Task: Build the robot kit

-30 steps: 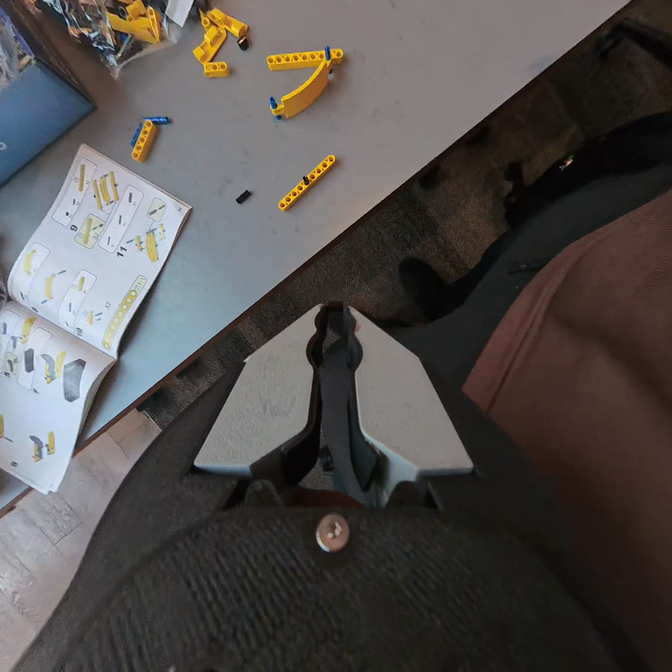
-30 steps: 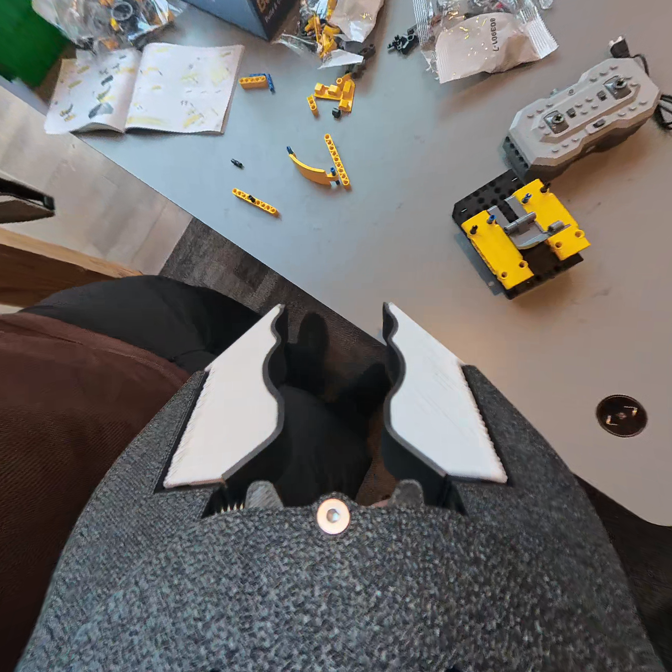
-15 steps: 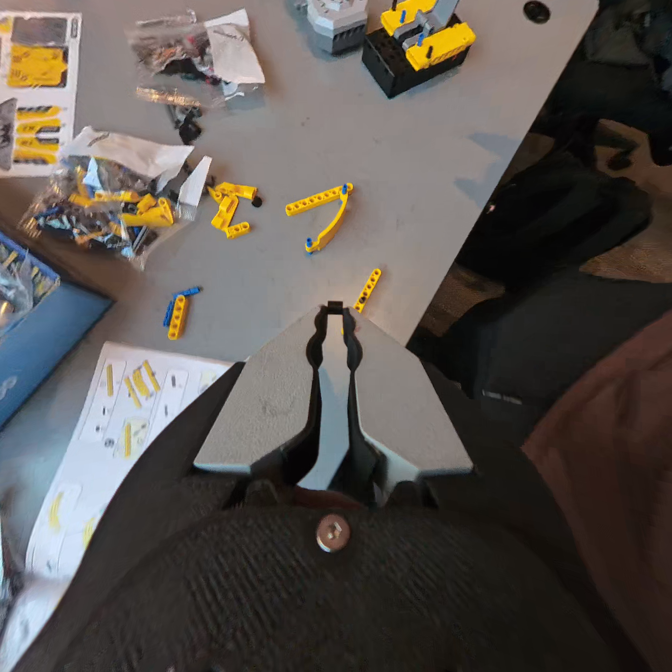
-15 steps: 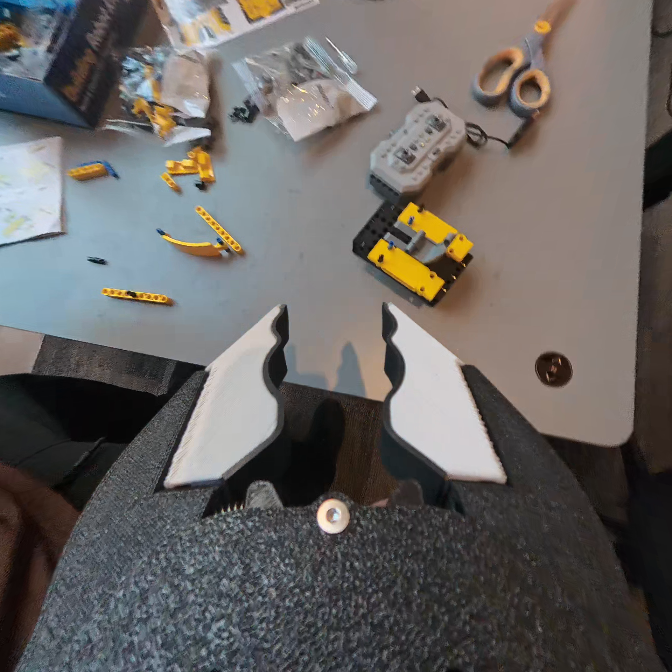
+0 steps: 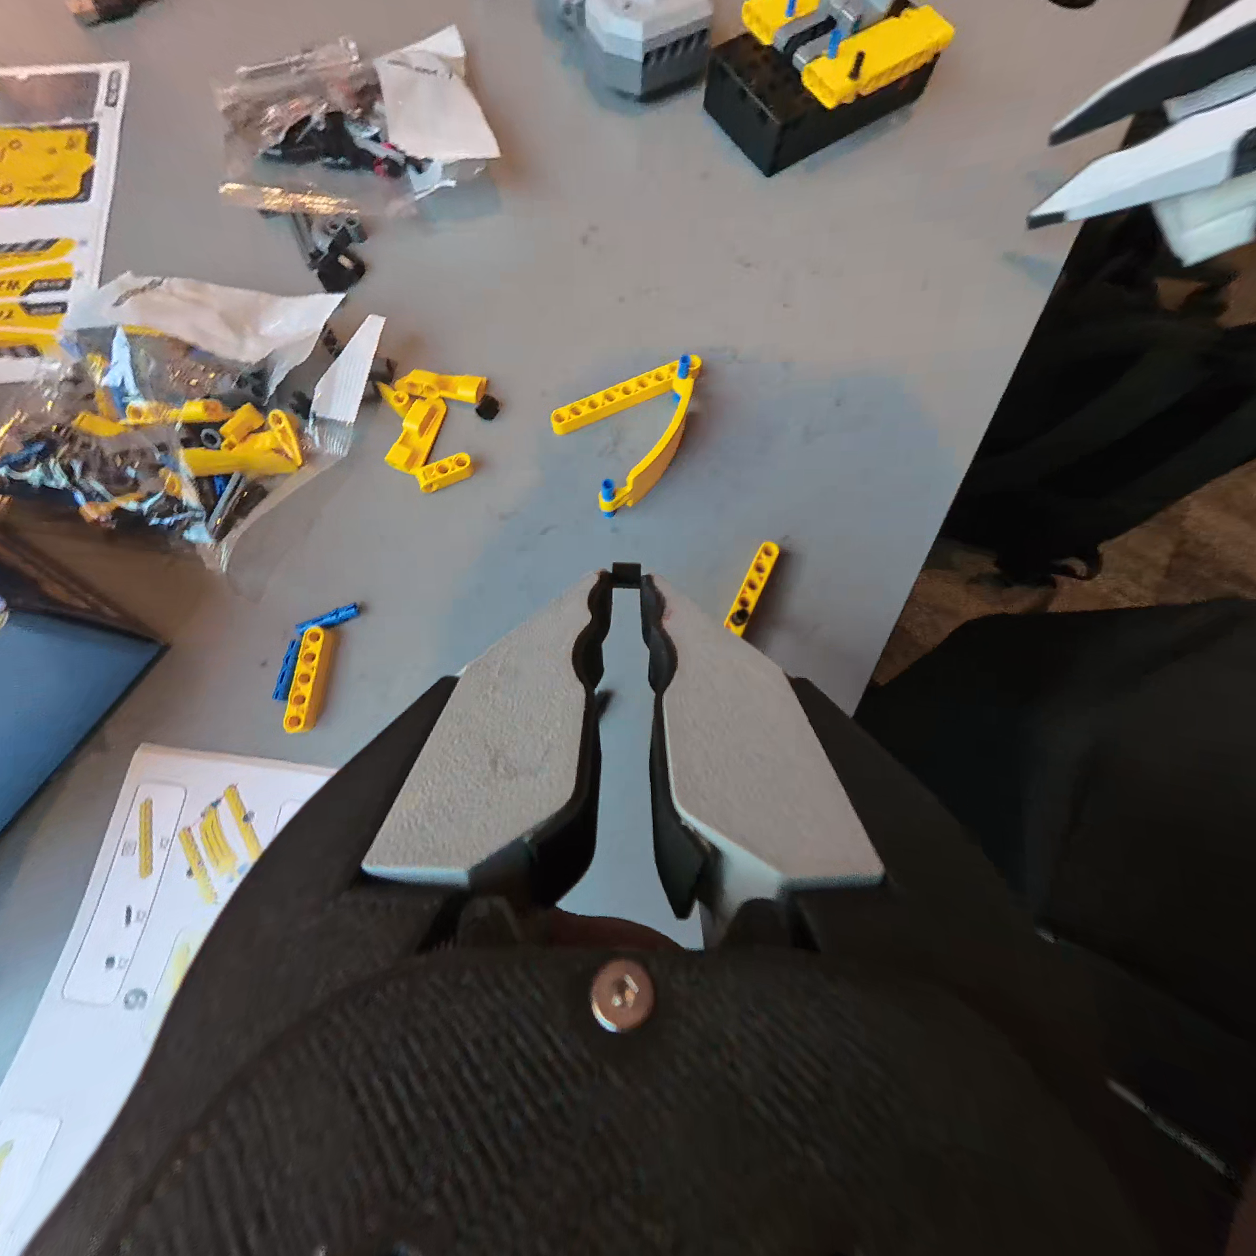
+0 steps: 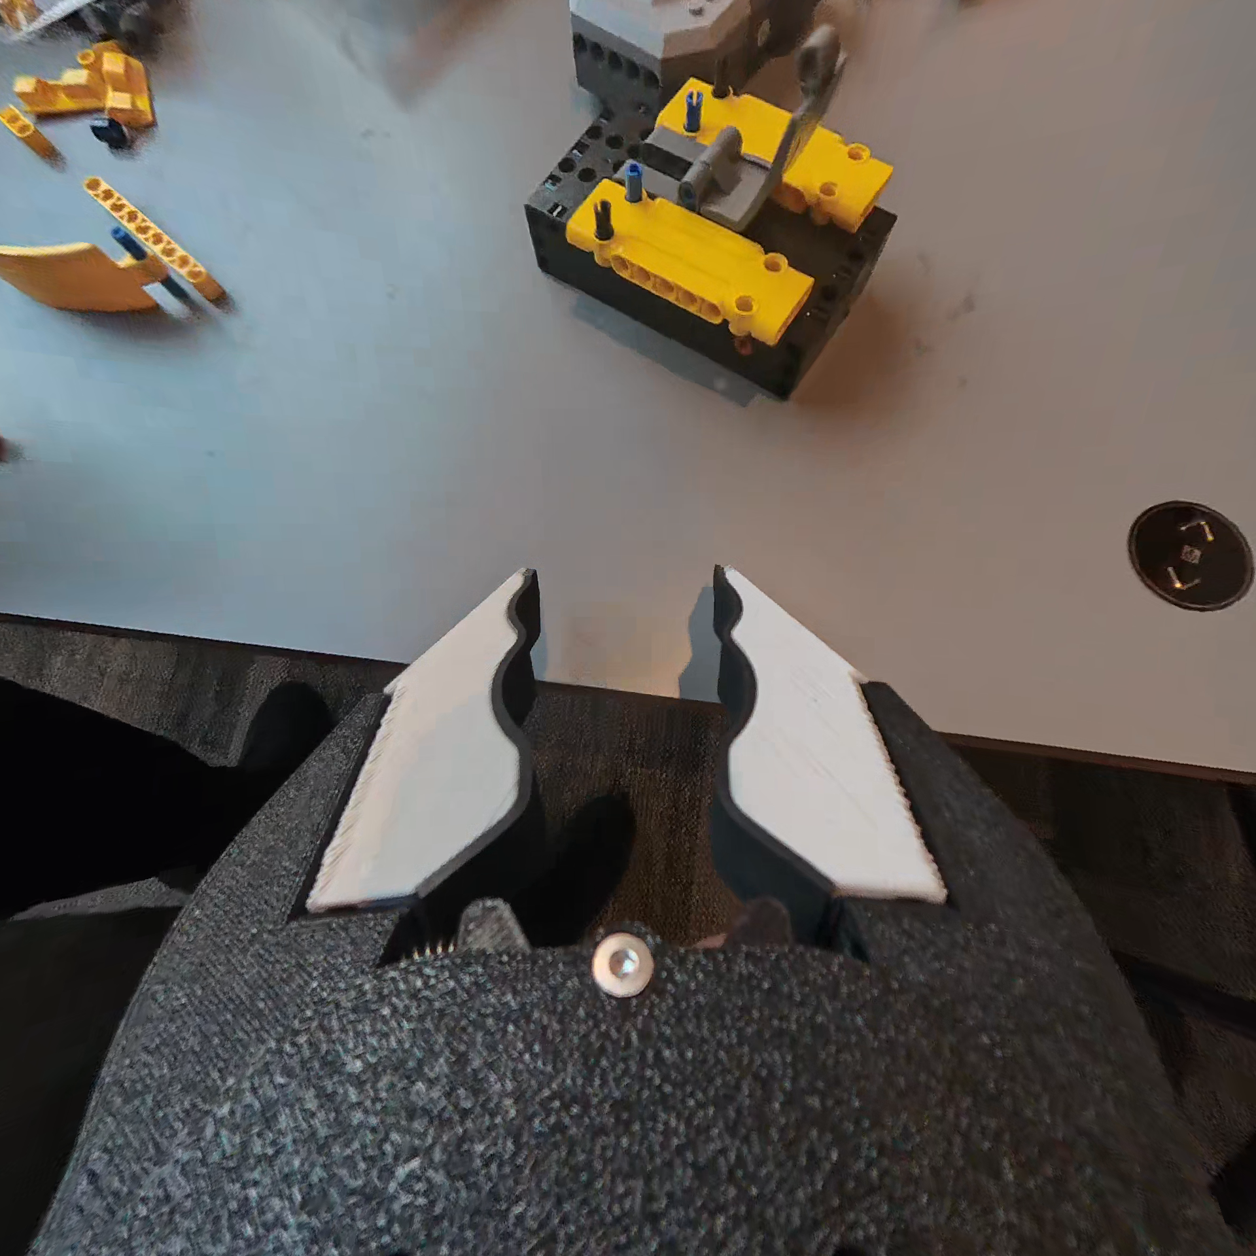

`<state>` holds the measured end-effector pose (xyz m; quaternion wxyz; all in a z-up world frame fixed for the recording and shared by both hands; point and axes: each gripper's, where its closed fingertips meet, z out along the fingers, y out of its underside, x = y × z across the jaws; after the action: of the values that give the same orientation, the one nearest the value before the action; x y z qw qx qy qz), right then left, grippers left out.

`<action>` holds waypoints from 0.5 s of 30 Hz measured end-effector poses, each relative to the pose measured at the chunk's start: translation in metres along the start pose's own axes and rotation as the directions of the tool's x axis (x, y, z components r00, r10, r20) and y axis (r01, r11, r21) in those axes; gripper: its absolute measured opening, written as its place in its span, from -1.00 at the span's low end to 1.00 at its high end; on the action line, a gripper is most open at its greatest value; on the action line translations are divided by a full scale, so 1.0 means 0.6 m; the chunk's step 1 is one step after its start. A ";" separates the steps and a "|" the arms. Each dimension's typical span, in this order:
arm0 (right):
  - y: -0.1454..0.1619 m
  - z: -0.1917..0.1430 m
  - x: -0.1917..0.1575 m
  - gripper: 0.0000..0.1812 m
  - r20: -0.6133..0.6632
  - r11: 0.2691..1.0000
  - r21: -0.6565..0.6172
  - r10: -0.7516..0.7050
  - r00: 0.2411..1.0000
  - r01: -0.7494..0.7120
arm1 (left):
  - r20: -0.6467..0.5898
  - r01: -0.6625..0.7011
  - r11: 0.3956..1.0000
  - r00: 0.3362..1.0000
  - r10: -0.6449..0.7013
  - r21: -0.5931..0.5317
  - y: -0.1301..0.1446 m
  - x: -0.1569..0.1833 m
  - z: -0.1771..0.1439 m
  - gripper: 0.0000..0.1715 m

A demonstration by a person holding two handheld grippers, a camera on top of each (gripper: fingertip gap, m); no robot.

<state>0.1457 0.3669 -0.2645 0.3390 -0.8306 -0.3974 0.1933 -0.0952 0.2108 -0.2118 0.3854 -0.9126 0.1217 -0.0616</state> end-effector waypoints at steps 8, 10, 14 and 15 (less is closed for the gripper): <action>-0.050 -0.014 -0.007 -0.44 0.047 0.973 0.229 -0.010 0.999 -0.001 | -0.089 -0.059 0.991 0.994 0.070 0.122 -0.014 0.037 0.027 -0.94; -0.085 -0.028 -0.006 -0.45 0.090 0.954 0.301 -0.027 0.996 -0.001 | -0.099 -0.044 0.983 0.993 0.062 0.178 -0.026 0.042 0.023 -0.94; -0.150 -0.034 -0.014 -0.46 0.155 0.902 0.426 -0.154 0.976 0.075 | -0.098 -0.043 0.969 0.993 0.069 0.245 -0.030 0.050 0.022 -0.95; -0.162 -0.034 -0.021 -0.45 0.169 0.888 0.453 -0.178 0.969 0.084 | -0.090 -0.046 0.962 0.993 0.073 0.268 -0.033 0.049 0.019 -0.95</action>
<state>0.0988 0.3928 -0.1799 0.4881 -0.6785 -0.4312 0.3398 -0.0611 0.2240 -0.2046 0.4992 -0.8446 0.1587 -0.1108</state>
